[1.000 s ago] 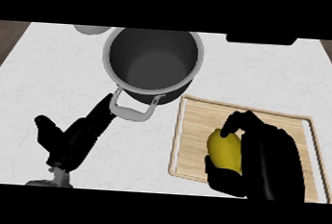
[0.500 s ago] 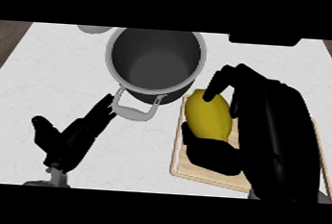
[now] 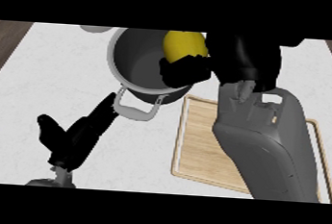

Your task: Pick the lemon from the tray and place it in the pot

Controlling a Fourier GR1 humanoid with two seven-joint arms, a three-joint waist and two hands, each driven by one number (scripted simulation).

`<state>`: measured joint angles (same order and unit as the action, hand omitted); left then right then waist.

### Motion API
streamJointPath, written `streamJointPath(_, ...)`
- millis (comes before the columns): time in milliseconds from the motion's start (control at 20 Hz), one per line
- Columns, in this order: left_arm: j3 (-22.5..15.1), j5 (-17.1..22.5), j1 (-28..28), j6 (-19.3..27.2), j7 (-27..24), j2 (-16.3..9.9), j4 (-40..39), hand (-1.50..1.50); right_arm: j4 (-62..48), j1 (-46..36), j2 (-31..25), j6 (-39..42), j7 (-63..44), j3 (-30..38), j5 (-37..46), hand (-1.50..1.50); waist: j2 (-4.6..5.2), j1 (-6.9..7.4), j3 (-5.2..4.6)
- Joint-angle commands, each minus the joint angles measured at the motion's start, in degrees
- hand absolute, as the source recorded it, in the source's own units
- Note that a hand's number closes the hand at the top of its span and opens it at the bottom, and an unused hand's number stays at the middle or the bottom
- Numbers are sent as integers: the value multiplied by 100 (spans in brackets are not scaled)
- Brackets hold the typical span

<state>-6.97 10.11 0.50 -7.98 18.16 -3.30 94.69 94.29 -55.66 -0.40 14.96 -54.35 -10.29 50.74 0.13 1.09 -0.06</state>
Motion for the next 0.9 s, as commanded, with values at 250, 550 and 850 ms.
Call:
streamJointPath(250, -146, -146, -75, -5, -37, 72, 41, 0, -2911, -1100, 38, -1332, 1028, 291, -230, 150, 23, 54, 2)
streamJointPath(550, 165, 97, 318, -179, -9, -50, -289, 0, -4698, -1770, 39, -2297, 1801, 269, -522, 150, 51, 103, -1)
streamJointPath(850, -57, 126, 163, -271, 167, -24, 48, 0, -5994, -2180, 39, -3238, 2430, 125, -1293, 150, 106, 392, -4)
